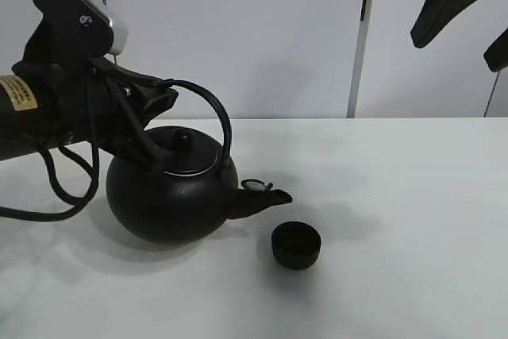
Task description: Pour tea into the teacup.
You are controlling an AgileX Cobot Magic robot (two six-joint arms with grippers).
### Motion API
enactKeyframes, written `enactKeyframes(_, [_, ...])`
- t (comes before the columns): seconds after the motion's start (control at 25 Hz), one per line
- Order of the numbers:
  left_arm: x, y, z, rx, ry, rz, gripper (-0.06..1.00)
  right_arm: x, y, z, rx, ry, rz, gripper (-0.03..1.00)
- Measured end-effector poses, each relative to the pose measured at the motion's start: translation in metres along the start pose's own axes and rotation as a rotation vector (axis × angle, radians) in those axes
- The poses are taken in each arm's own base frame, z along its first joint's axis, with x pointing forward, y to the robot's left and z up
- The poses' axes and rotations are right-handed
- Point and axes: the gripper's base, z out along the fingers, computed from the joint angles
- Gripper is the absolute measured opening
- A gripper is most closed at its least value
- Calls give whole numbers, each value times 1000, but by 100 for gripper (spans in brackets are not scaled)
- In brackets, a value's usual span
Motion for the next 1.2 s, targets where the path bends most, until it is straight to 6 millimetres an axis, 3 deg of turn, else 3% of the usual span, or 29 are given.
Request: enactKeyframes(1.2, [0,1,4,15,29,126,11,0,0,0,0,-1,0,54])
